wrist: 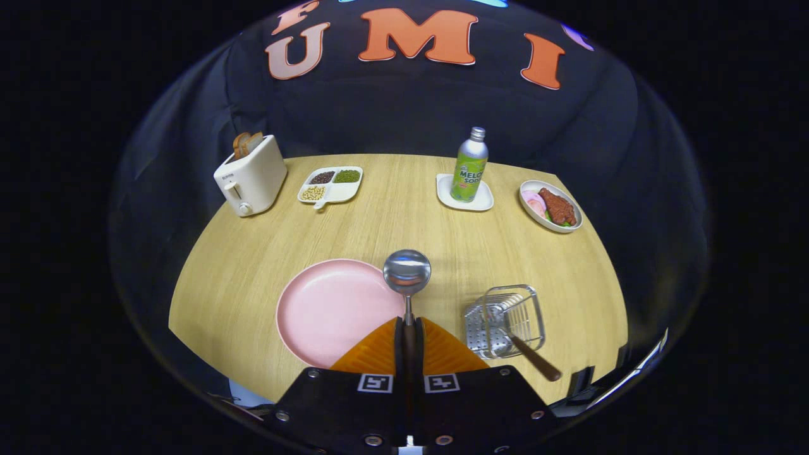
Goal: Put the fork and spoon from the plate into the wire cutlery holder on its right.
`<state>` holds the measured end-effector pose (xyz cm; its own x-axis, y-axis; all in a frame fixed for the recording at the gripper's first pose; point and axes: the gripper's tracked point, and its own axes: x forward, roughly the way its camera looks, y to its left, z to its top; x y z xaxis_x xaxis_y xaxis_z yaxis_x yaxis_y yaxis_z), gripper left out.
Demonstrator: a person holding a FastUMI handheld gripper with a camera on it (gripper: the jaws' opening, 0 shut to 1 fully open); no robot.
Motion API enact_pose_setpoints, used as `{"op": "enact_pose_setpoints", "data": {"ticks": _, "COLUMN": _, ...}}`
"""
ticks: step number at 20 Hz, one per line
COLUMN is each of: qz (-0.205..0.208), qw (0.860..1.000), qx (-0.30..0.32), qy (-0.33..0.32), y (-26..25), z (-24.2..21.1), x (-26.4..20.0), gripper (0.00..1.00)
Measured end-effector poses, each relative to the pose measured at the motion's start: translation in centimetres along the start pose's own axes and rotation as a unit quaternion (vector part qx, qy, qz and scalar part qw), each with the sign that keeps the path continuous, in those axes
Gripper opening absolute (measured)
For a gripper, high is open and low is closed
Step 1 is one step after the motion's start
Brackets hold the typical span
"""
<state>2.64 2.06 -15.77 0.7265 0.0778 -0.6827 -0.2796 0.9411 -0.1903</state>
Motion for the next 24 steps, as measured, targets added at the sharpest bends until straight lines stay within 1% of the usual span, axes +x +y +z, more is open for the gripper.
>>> {"op": "enact_pose_setpoints", "data": {"ticks": 4, "qz": -0.012, "qw": 1.0, "qx": 0.0, "qy": 0.021, "y": -3.8, "z": 0.2, "x": -1.2, "gripper": 0.04}}
{"op": "enact_pose_setpoints", "data": {"ticks": 7, "qz": -0.024, "qw": 0.998, "qx": -0.022, "qy": 0.05, "y": -6.3, "z": -0.6, "x": -1.4, "gripper": 0.04}}
{"op": "enact_pose_setpoints", "data": {"ticks": 12, "qz": -0.018, "qw": 0.994, "qx": -0.039, "qy": 0.102, "y": -8.5, "z": -2.3, "x": -1.3, "gripper": 0.04}}
{"op": "enact_pose_setpoints", "data": {"ticks": 15, "qz": -0.009, "qw": 0.989, "qx": -0.053, "qy": 0.139, "y": -9.6, "z": -3.1, "x": -1.1, "gripper": 0.04}}
{"op": "enact_pose_setpoints", "data": {"ticks": 19, "qz": 0.006, "qw": 0.979, "qx": -0.081, "qy": 0.188, "y": -10.6, "z": -3.7, "x": -0.6, "gripper": 0.04}}
{"op": "enact_pose_setpoints", "data": {"ticks": 24, "qz": 0.025, "qw": 0.966, "qx": -0.095, "qy": 0.24, "y": -11.0, "z": -4.2, "x": 1.0, "gripper": 0.04}}
